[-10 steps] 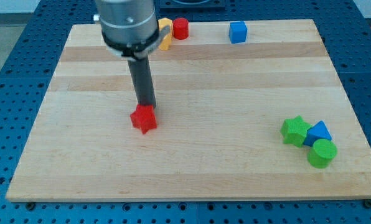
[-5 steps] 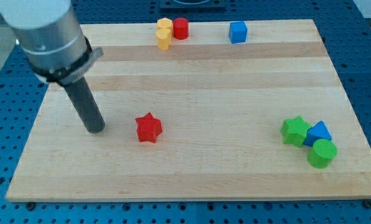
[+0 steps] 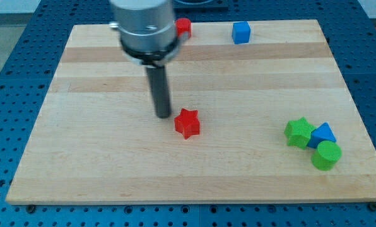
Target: Drag the red star into the group of green blocks and triangle
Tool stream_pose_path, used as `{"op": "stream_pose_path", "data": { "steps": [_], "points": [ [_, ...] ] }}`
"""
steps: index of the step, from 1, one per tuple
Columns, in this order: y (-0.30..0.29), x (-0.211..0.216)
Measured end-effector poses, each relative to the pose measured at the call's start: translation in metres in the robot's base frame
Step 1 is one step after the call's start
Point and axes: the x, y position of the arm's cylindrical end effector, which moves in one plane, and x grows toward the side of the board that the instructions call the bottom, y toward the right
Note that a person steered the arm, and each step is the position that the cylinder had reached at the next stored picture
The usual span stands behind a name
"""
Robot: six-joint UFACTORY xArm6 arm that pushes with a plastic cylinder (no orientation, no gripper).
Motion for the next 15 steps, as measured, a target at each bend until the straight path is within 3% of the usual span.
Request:
{"op": "stream_pose_path", "data": {
  "steps": [2,3,5,6,8,10,13,15],
  "points": [
    [0.114,0.044],
    [0.092,0.046],
    [-0.045,0.052],
    [-0.037,0.074],
    [0.082,0.076],
    [0.057,0.082],
    [0.134,0.095],
    [0.125,0.132]
  ]
}}
